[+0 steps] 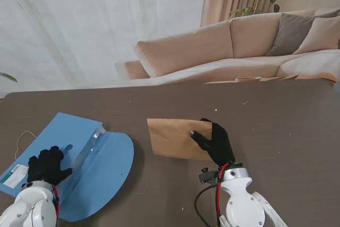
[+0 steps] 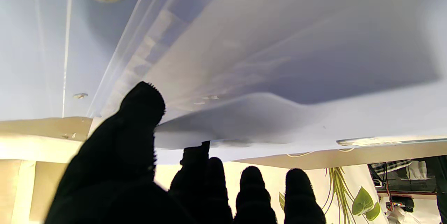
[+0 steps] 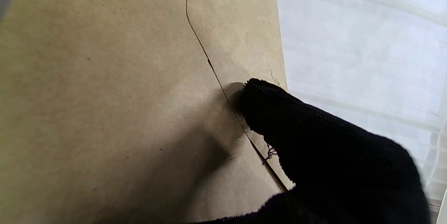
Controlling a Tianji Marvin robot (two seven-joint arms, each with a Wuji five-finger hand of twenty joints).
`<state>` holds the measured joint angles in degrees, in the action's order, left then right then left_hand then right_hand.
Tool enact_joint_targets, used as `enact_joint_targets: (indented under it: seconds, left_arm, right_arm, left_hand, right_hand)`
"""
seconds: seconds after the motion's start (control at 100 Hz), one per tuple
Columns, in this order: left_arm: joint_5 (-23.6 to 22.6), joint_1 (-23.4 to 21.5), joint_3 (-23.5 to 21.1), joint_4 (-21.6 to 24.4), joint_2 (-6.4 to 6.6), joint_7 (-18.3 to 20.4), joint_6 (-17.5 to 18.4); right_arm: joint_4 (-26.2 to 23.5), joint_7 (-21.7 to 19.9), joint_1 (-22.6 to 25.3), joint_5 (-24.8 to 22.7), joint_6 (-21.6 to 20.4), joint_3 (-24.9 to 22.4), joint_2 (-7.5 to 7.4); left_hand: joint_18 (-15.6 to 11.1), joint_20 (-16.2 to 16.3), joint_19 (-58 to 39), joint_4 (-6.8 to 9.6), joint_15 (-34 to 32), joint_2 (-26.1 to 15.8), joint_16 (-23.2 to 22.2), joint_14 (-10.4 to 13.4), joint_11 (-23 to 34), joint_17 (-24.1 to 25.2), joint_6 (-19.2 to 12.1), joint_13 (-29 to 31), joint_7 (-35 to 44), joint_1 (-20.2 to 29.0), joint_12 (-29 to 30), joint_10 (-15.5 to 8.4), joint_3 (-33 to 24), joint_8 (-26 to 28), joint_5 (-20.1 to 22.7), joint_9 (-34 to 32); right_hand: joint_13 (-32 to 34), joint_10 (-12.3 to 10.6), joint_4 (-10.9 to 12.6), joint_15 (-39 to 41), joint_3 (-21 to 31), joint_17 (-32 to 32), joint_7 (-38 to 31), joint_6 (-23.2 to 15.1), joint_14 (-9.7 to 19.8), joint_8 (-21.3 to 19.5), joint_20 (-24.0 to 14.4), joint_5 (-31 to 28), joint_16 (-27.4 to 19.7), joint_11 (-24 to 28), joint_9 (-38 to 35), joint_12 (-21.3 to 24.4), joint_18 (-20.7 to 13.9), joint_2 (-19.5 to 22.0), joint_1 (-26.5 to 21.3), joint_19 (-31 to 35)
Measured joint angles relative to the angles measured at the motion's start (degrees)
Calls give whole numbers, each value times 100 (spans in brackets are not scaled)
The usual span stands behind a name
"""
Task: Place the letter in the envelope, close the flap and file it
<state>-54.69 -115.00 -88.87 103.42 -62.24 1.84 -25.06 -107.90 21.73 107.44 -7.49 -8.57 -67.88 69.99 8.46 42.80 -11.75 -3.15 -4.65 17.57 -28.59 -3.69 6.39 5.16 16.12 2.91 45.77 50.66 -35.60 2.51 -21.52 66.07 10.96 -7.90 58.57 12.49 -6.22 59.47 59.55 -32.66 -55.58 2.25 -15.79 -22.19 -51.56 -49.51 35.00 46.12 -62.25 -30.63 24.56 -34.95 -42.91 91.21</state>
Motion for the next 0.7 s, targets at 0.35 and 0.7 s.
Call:
enact_joint_targets:
  seconds: [0.35, 0.7]
  left_arm:
    - [292, -152, -258, 366, -34, 65, 287]
    - [433, -205, -386, 661, -31, 216, 523]
  right_arm:
    - [21, -20, -22, -3, 1, 10, -2]
    - [73, -62, -78, -15, -4, 56, -9]
  left_hand:
    - [276, 845, -283, 1, -269, -40, -861, -302, 1448, -328, 144, 170, 306, 801, 73, 255, 1456, -65, 250, -186]
    - [599, 1470, -3922, 1, -2288, -49, -1934, -1015, 2212, -945, 121, 1348, 373, 1092, 68, 741, 1848, -40, 458, -1274]
  right_hand:
    - [0, 1, 0, 0, 0, 2, 0, 0, 0, -1, 0, 0, 0, 0, 0, 0, 0, 0, 0, 0]
    - [0, 4, 0, 1, 0, 35, 0, 0, -1, -2, 0, 0, 0, 0, 0, 0, 0, 0, 0, 0]
